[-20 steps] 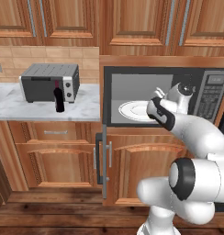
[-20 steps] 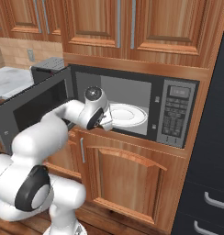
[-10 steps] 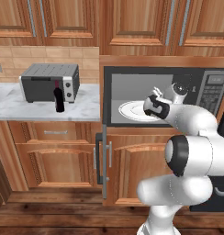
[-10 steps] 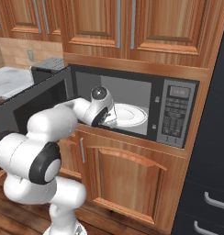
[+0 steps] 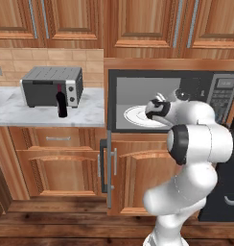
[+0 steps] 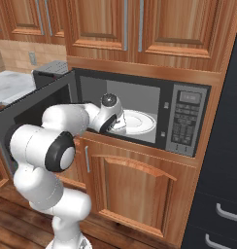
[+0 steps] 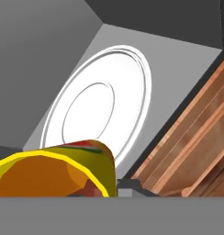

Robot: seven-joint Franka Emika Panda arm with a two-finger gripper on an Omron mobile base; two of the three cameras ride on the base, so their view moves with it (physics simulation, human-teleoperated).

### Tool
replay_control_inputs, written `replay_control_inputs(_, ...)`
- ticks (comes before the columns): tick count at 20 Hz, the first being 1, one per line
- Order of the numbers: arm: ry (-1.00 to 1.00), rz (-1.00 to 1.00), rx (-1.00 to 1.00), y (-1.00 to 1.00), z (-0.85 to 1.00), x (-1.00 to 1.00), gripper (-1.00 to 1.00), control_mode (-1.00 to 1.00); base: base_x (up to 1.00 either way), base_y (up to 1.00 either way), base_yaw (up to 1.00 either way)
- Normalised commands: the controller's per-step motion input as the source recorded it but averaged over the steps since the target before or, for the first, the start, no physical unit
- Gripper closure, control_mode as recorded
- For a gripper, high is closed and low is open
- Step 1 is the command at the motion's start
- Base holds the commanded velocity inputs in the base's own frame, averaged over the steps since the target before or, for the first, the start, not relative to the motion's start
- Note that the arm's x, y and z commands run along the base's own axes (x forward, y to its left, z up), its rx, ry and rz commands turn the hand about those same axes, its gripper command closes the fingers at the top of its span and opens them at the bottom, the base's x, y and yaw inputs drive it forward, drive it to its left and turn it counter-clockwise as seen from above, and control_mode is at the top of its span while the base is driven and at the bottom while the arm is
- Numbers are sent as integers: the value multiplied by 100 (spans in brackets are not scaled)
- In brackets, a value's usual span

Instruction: Place the microwavable item in the microwave. Then, close the microwave door and press the start button.

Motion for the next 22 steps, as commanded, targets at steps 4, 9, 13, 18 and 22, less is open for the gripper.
replay_control_inputs(4,0,0,0,-1,-26,32,100,-100,0,0,0)
replay_control_inputs(9,0,0,0,-10,-25,38,100,-100,0,0,0)
replay_control_inputs(13,0,0,0,-17,-18,45,100,-100,0,0,0)
replay_control_inputs(18,0,0,0,-16,-3,15,100,-100,0,0,0)
replay_control_inputs(22,1,0,0,-15,0,16,100,-100,0,0,0)
